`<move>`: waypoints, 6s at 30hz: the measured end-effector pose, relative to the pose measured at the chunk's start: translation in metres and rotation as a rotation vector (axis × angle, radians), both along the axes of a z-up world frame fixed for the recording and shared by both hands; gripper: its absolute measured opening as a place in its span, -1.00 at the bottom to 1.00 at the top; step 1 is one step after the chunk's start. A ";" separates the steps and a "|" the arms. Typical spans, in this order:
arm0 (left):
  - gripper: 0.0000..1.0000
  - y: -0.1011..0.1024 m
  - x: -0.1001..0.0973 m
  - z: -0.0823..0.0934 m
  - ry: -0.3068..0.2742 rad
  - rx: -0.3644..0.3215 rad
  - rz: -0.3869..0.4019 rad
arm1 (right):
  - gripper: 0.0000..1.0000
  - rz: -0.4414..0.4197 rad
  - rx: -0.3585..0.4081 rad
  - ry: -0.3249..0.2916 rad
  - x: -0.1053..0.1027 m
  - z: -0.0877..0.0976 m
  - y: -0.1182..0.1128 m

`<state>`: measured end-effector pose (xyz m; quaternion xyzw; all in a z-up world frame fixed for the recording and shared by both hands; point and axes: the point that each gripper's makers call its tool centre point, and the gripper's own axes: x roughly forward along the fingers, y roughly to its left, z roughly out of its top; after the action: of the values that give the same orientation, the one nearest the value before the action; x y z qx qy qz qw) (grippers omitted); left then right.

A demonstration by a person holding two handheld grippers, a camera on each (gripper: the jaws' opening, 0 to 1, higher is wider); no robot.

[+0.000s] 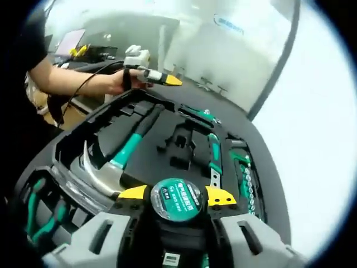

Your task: Pick up the tools and put them into their designated positions in the toolbox.

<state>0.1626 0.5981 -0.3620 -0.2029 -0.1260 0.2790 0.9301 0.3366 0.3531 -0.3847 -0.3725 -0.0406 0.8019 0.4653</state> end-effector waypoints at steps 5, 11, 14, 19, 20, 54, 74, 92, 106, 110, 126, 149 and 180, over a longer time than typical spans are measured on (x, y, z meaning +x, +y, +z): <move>-0.79 -0.001 -0.001 -0.001 0.006 0.004 0.006 | -0.29 -0.010 -0.036 0.061 0.005 0.000 -0.007; -0.79 -0.001 -0.002 -0.001 0.005 0.006 0.006 | -0.48 -0.057 -0.019 0.153 0.011 0.017 -0.005; -0.79 -0.002 -0.001 -0.001 0.007 0.007 0.003 | -0.97 -0.083 0.014 0.030 0.021 0.015 0.000; -0.79 -0.003 -0.001 -0.002 0.016 0.010 0.005 | -1.00 -0.096 -0.014 0.074 0.006 0.008 0.002; -0.79 -0.003 -0.001 -0.002 0.018 0.012 0.005 | -1.00 -0.101 -0.007 0.068 0.005 0.008 0.004; -0.79 0.000 0.003 -0.011 0.075 0.026 0.006 | -0.99 0.002 0.089 0.016 0.013 0.000 0.009; -0.79 -0.007 0.003 -0.009 0.077 0.041 -0.005 | -1.00 -0.023 0.013 0.062 0.015 -0.012 0.003; -0.66 0.022 0.009 -0.045 0.310 -0.048 0.010 | -0.71 -0.144 0.865 0.930 0.130 0.301 -0.130; -0.36 0.040 0.058 -0.037 0.682 0.239 -0.007 | -0.69 -0.146 1.134 0.893 0.141 0.362 -0.214; -0.36 0.031 0.051 -0.034 0.762 0.321 -0.060 | -0.69 -0.183 1.100 0.853 0.144 0.353 -0.204; -0.10 0.042 0.066 -0.070 0.670 0.348 -0.291 | -0.71 -0.202 1.044 0.777 0.144 0.342 -0.182; -0.53 0.013 0.049 -0.024 0.549 -0.350 -0.338 | -0.72 -0.297 0.920 0.842 0.160 0.312 -0.146; -0.58 0.038 0.024 -0.080 0.962 -0.033 -0.153 | -0.72 -0.278 0.855 0.764 0.137 0.297 -0.130</move>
<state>0.1865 0.6361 -0.4418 -0.0743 0.3381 0.2740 0.8973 0.4734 0.2233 -0.0877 0.1618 -0.1404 0.7231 0.6567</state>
